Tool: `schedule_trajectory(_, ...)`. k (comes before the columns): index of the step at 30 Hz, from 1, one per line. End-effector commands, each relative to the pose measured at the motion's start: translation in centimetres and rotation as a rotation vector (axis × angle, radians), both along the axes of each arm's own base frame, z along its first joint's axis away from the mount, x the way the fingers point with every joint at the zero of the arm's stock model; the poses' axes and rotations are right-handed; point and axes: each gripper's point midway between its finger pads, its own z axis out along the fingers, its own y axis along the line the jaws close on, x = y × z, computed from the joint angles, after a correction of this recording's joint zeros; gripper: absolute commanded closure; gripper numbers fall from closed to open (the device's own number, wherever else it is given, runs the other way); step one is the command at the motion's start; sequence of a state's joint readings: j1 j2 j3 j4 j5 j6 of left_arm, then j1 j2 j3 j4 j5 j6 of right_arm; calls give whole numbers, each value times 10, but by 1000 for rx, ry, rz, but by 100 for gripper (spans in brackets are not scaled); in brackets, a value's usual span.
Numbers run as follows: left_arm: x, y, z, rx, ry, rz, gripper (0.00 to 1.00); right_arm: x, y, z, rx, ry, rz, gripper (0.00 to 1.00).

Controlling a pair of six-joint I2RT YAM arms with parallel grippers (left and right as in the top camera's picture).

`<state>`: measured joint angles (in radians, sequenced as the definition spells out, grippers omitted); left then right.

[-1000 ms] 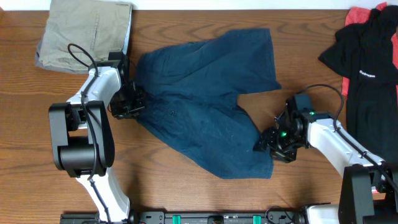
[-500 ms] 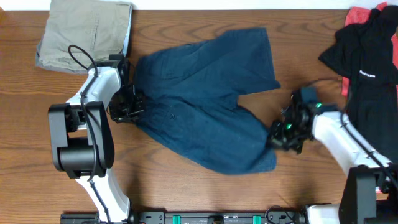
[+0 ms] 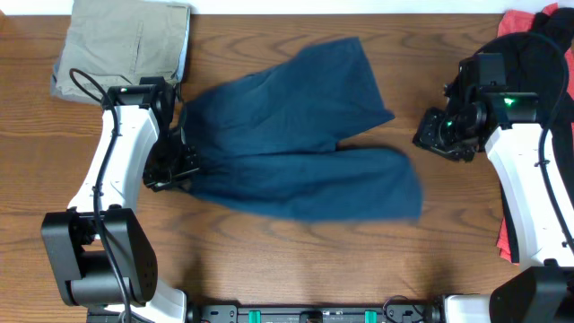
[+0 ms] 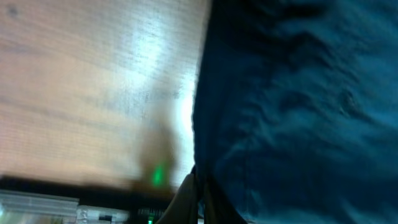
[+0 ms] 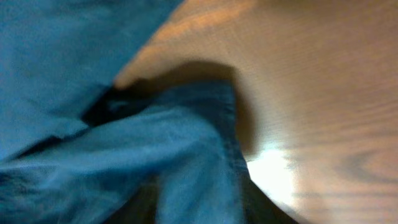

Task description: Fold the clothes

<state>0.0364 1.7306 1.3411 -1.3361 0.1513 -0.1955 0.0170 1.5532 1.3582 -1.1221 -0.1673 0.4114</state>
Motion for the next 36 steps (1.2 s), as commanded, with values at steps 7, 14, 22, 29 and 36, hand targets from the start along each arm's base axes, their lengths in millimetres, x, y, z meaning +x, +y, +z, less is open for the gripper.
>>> schedule_trajectory(7,-34,1,12,1,137,2,87,-21,-3,-8,-36,98,29,1)
schedule_trajectory(14,-35,1,12,-1,142,-2,86,-55,11,-26,-43,225,88,1)
schedule_trajectory(22,-36,0,12,-1,147,-1,73,-105,42,-81,26,377,174,1)
schedule_trajectory(29,-36,0,6,-3,141,-8,10,-118,43,-92,23,416,155,1)
schedule_trajectory(36,-39,0,-25,4,126,13,6,-127,43,-95,20,447,157,1)
